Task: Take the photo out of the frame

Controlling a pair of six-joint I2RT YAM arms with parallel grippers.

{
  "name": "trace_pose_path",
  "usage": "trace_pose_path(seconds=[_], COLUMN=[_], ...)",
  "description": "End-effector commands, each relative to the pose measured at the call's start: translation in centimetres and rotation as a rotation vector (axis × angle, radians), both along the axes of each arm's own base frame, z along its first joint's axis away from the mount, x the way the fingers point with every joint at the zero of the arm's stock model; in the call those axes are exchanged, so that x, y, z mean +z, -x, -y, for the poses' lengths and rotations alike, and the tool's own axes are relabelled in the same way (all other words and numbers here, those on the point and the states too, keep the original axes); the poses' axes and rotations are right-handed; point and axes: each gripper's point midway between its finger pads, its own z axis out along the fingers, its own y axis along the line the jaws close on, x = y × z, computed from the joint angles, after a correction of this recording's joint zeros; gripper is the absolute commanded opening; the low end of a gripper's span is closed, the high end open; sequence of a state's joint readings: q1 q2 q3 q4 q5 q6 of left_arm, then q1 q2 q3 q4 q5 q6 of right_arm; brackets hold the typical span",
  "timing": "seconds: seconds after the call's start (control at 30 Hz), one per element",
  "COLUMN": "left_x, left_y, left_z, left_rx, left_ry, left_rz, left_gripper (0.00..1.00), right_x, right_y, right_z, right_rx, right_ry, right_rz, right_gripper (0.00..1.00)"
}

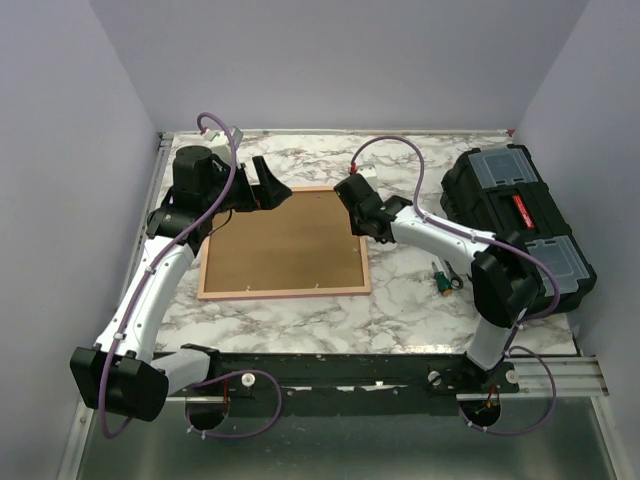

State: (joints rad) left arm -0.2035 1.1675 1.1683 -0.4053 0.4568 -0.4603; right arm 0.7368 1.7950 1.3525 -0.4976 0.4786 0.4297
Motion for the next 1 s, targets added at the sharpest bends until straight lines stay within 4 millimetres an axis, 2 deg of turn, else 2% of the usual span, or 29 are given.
trace_pose_path(seconds=[0.0, 0.1, 0.4, 0.6, 0.97], left_x=[-0.2, -0.3, -0.4, -0.5, -0.6], left_y=[-0.1, -0.2, -0.2, -0.2, -0.3], left_z=[0.1, 0.1, 0.1, 0.1, 0.2], left_rx=[-0.012, -0.011, -0.015, -0.015, -0.018], left_ry=[0.005, 0.005, 0.005, 0.003, 0.004], left_rz=[0.005, 0.002, -0.003, -0.006, -0.008], left_gripper=[0.98, 0.98, 0.98, 0.98, 0.98], right_x=[0.7, 1.4, -0.6, -1.9, -2.2], right_y=[1.4, 1.3, 1.1, 2.0, 3.9], right_z=[-1.0, -1.5, -0.1, 0.4, 0.3], right_rx=[0.063, 0.074, -0.002, -0.01, -0.025], right_ry=[-0.002, -0.007, 0.064, 0.077, 0.031], right_rz=[0.013, 0.024, 0.013, -0.038, -0.116], right_gripper=[0.01, 0.01, 0.01, 0.01, 0.01])
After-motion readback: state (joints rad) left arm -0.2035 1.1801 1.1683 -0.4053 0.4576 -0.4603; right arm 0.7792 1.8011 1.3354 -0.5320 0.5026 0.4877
